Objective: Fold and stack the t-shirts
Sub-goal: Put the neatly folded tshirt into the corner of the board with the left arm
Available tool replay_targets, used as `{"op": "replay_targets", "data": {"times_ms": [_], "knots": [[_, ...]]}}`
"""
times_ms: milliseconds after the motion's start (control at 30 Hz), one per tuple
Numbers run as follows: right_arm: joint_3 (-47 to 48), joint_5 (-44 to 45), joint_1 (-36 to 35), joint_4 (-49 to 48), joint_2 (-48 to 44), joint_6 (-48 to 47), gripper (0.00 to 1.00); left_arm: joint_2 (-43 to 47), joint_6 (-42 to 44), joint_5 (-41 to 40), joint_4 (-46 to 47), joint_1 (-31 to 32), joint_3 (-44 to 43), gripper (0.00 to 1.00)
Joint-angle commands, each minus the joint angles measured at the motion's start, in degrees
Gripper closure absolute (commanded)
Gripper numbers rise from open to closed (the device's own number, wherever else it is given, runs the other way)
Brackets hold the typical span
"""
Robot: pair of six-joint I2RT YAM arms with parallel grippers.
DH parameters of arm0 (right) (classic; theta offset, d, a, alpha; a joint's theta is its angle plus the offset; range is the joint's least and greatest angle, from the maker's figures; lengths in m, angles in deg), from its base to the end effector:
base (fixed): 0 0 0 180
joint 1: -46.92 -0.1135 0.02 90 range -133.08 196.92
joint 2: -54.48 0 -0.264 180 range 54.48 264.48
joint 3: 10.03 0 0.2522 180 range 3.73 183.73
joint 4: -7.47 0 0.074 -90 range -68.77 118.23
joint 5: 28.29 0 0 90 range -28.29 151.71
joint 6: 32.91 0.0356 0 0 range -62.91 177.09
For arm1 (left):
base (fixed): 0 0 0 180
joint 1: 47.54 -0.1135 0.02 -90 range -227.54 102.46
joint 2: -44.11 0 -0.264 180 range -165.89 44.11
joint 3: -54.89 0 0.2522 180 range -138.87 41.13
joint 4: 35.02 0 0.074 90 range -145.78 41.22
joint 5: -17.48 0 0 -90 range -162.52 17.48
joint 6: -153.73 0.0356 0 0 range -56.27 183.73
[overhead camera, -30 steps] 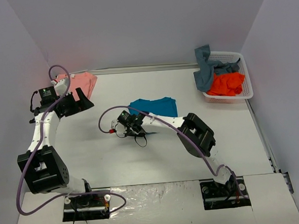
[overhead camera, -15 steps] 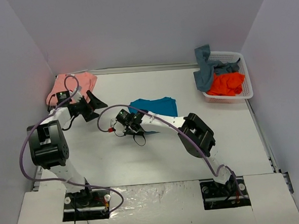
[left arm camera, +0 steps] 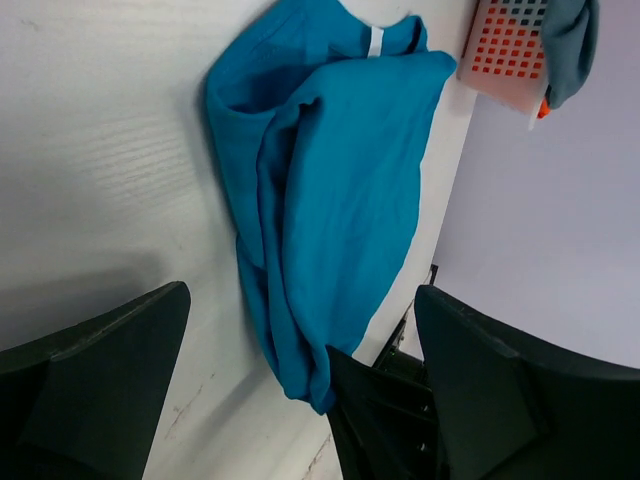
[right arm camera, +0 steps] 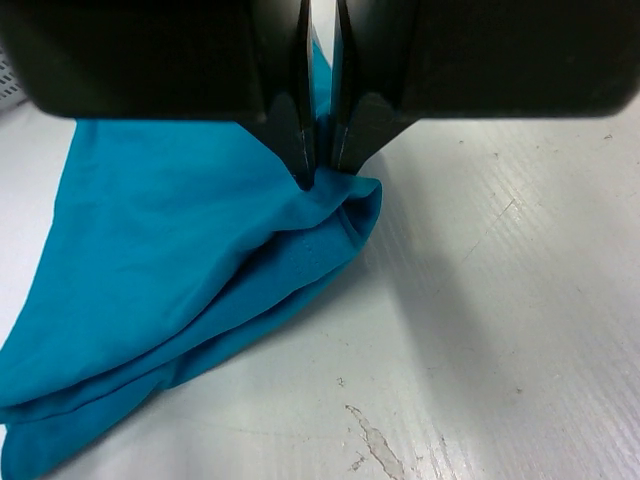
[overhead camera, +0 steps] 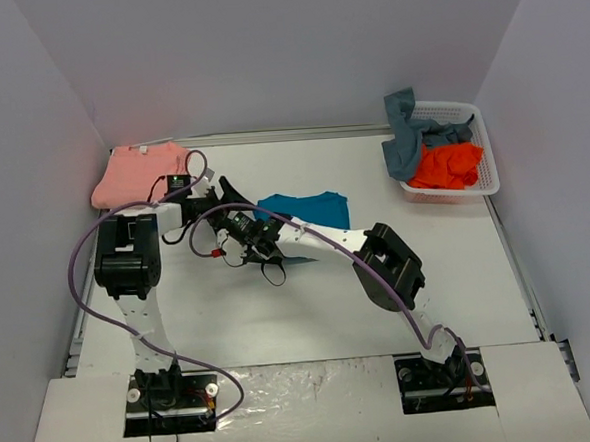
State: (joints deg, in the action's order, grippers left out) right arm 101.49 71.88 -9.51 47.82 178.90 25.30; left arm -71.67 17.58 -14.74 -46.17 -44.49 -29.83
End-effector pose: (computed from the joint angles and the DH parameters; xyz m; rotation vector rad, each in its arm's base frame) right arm 0.2708 0.3967 0.1876 -1.6727 1.8308 -0.0398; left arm 0.4175 -0.0524 0.1586 -0.3239 2.3607 -1.5882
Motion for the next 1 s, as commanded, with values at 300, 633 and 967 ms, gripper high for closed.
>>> {"op": "replay_targets", "data": {"times_ms": [300, 633, 967], "knots": [[3.1, 2.5, -0.4, 3.0, 1.1, -0.7, 1.0, 0.6, 0.1, -1.5, -0.2, 4.4, 0.6, 0.06], [6.0, 3.9, 0.0, 3.7, 1.2, -0.9, 1.0, 0.9, -0.8, -1.6, 0.5, 6.3, 0.6, 0.06], [7.6, 4.2, 0.2, 4.7, 1.7, -1.0, 1.0, -0.3, -2.0, 0.5, 3.2, 8.4, 0.3, 0.0]]}}
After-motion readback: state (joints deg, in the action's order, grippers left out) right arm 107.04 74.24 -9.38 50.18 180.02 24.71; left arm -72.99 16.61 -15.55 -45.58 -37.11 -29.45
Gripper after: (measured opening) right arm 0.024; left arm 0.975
